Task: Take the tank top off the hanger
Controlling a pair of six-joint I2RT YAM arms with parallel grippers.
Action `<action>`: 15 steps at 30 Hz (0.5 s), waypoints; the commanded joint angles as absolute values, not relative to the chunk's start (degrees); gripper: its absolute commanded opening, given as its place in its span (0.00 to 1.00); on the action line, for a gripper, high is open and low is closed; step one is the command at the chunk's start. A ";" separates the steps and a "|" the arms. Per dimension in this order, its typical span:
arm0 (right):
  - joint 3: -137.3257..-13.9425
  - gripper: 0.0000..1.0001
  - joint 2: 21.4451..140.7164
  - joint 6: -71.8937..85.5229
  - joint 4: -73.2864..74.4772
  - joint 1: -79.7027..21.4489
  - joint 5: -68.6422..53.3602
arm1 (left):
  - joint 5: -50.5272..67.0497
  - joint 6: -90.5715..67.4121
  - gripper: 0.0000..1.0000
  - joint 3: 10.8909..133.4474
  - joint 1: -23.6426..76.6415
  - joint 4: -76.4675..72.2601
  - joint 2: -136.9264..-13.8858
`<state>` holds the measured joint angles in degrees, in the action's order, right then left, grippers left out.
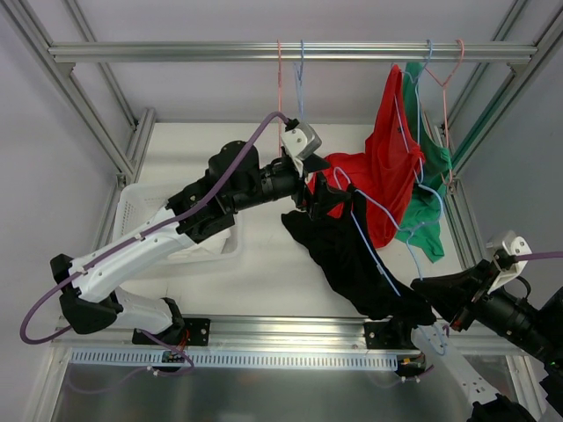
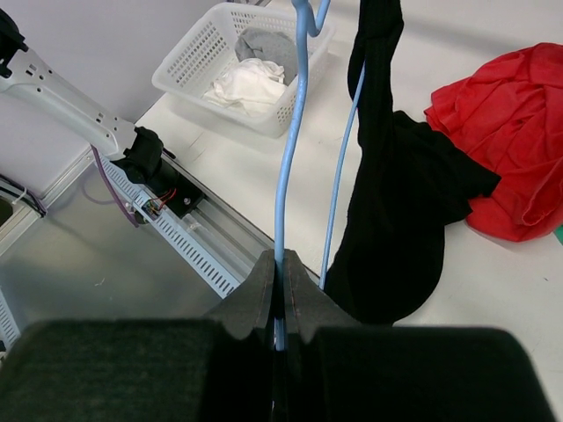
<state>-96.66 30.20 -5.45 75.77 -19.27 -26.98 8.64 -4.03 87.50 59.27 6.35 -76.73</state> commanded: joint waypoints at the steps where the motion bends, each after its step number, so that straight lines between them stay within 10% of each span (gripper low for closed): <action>1: -97.03 0.00 31.12 -5.80 70.40 -19.42 -27.42 | 9.14 -5.71 0.81 86.93 59.59 0.18 -74.35; 15: -97.91 0.00 30.59 -4.48 68.55 -19.51 -29.44 | 8.96 -5.36 0.60 84.64 59.59 0.26 -78.40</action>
<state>-96.71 30.24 -5.08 72.62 -19.27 -27.90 8.69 -5.21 84.93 59.29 3.22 -78.19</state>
